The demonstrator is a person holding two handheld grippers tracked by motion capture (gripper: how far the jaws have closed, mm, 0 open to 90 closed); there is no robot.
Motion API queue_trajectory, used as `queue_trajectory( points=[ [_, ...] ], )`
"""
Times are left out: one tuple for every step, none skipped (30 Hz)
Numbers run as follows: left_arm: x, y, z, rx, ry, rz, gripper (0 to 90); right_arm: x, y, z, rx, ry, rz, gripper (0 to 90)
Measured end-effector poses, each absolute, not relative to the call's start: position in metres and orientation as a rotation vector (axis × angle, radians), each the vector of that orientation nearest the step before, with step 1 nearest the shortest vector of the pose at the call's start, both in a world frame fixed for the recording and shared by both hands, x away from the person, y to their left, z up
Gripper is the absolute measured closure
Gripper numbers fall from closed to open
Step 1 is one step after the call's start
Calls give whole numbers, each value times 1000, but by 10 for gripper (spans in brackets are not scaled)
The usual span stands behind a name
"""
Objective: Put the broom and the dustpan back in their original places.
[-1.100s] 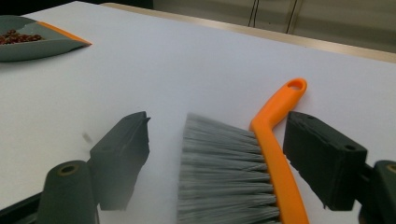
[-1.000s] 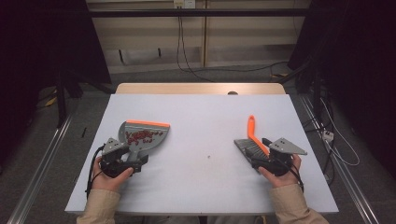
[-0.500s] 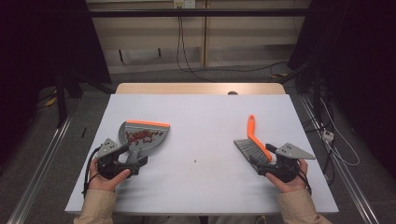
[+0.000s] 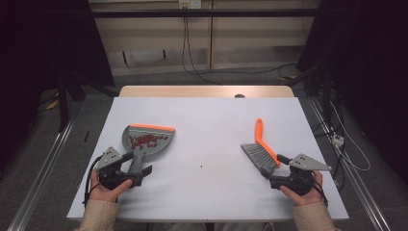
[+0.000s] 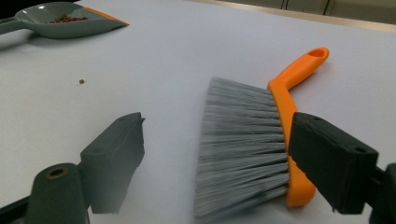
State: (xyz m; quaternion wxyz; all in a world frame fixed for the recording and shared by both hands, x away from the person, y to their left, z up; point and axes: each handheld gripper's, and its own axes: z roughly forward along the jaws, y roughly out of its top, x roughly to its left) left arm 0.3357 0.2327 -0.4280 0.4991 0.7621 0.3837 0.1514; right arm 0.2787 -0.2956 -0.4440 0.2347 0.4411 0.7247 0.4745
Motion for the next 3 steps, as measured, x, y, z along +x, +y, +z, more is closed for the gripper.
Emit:
queue_trajectory(
  points=[
    [336,233,-428,1844,926,366,74,279,-295,-444,1205,1990,1306,183],
    [336,233,-428,1845,927,369,74,279,-295,-444,1199,1995,1300,183],
    [336,233,-428,1842,929,370,74,279,-294,-444,1200,1996,1302,183]
  ],
)
